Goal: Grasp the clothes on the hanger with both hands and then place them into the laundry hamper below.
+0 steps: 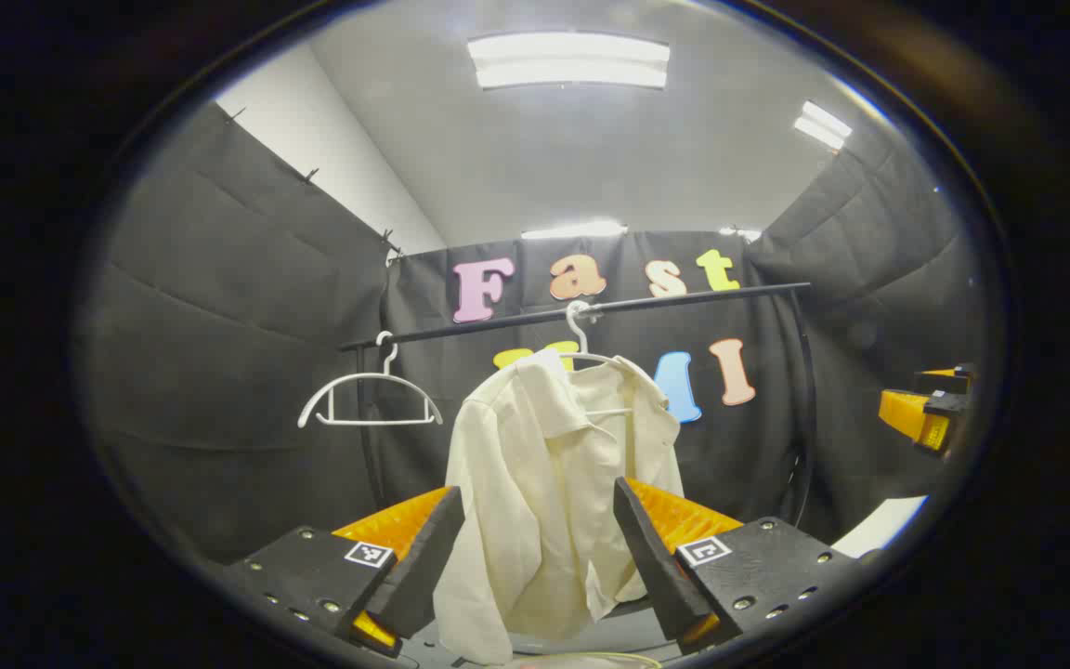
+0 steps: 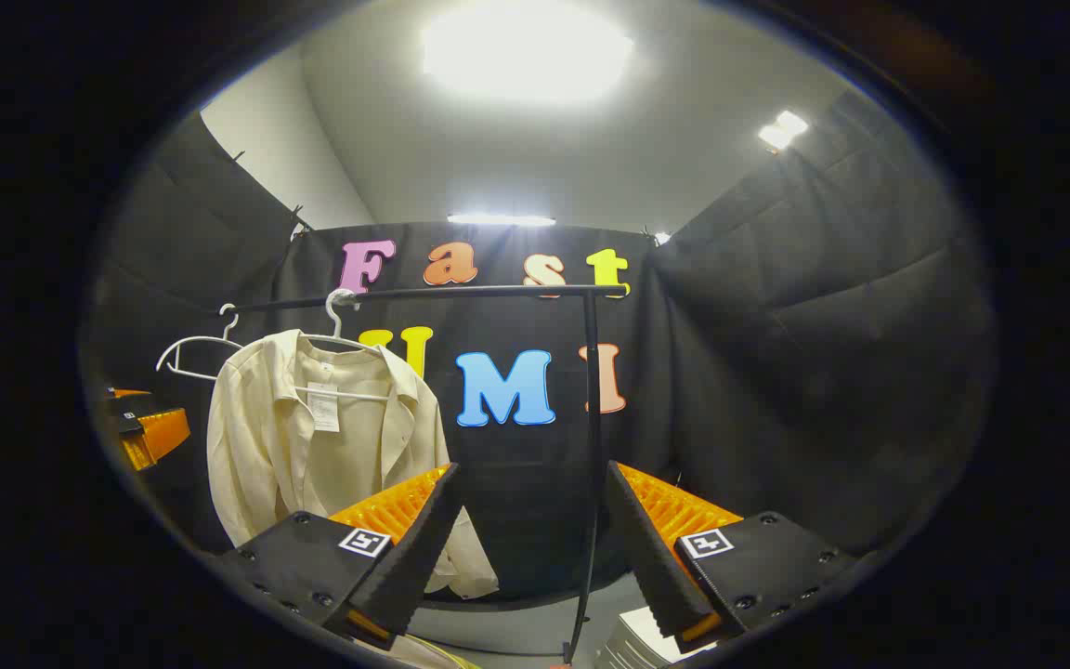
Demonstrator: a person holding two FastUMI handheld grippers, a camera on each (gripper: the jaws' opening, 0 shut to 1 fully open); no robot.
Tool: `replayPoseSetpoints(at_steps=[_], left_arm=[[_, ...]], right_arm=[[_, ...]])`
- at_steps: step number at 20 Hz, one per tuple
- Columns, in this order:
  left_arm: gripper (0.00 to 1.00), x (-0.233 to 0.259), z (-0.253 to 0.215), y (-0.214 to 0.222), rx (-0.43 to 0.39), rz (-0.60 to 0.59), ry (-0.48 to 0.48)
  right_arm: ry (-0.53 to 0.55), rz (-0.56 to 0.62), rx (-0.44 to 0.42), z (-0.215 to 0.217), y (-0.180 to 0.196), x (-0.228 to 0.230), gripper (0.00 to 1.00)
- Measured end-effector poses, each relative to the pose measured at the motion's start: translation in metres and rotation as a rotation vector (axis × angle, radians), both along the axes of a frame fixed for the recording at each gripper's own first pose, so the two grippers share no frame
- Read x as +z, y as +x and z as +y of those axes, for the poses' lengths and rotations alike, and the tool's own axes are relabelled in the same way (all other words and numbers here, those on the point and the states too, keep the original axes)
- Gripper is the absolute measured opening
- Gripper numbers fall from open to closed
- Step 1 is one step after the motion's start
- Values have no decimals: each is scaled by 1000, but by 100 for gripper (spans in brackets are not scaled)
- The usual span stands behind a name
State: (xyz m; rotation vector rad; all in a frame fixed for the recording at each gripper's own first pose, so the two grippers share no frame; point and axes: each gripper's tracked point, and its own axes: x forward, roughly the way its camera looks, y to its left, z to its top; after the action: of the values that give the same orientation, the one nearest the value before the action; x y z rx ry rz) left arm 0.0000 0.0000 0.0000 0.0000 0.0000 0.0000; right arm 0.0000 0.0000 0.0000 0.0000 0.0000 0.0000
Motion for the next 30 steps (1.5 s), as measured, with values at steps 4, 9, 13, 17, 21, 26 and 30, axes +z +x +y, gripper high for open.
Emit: replayPoseSetpoints(at_steps=[4, 9, 13, 17, 21, 26, 30], left_arm=[[95, -2, 3, 0, 1, 3, -5], [95, 1, 8, -1, -2, -9, -1], [95, 2, 11, 1, -10, -15, -1], [95, 2, 16, 4, -19, -20, -3], [94, 4, 14, 7, -42, -16, -17], [94, 13, 5, 24, -52, -40, -9], [94, 15, -5, 42, -32, -46, -16]], right_arm=[[-1, 2, -1, 4, -4, -2, 97], [-2, -6, -6, 11, -10, 1, 97], [-7, -12, -9, 17, -15, 4, 97], [2, -9, -15, 26, -19, 5, 97], [19, -10, 13, 46, -13, 11, 97], [44, -20, 76, 70, 17, 16, 98], [60, -19, 138, 82, 56, 15, 98]])
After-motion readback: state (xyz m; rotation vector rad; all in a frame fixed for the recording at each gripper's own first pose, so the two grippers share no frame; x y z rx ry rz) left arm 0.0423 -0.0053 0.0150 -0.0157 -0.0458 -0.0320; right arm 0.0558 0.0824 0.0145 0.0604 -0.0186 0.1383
